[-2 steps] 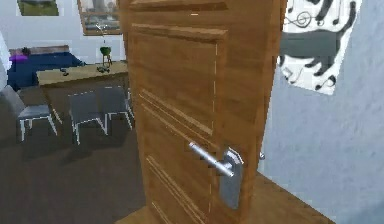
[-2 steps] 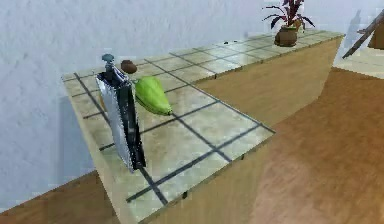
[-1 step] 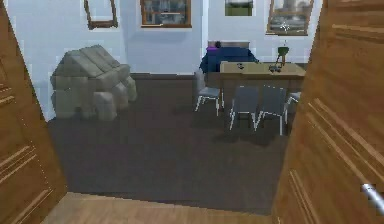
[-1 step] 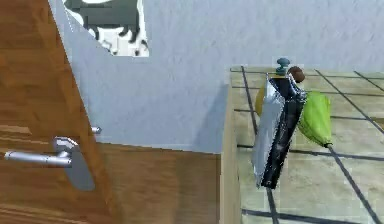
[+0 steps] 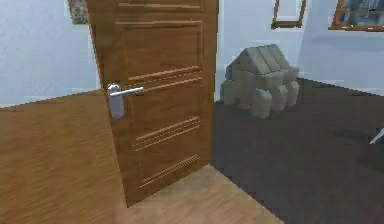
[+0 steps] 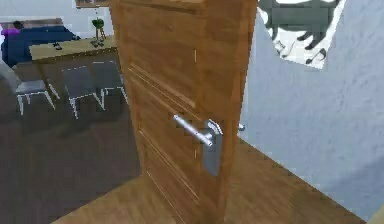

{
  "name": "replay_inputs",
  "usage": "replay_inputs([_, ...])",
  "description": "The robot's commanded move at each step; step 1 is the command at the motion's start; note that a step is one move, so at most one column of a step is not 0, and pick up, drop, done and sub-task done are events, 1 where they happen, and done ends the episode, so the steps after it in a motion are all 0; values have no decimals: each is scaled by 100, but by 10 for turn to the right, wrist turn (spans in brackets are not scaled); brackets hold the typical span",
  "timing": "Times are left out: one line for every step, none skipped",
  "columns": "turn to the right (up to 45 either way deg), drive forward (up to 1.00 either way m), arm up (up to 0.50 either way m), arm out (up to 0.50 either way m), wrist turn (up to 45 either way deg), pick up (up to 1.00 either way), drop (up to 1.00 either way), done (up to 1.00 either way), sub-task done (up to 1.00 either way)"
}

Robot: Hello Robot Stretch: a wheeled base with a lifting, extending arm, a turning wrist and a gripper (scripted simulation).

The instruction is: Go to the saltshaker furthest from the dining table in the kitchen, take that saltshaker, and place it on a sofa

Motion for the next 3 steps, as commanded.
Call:
replay_inputs([-360, 0, 0, 0, 0, 0, 0, 0, 0])
replay_inputs([0, 25, 0, 0, 0, 0, 0, 0, 0])
replay_inputs([-450, 0, 0, 0, 0, 0, 0, 0, 0])
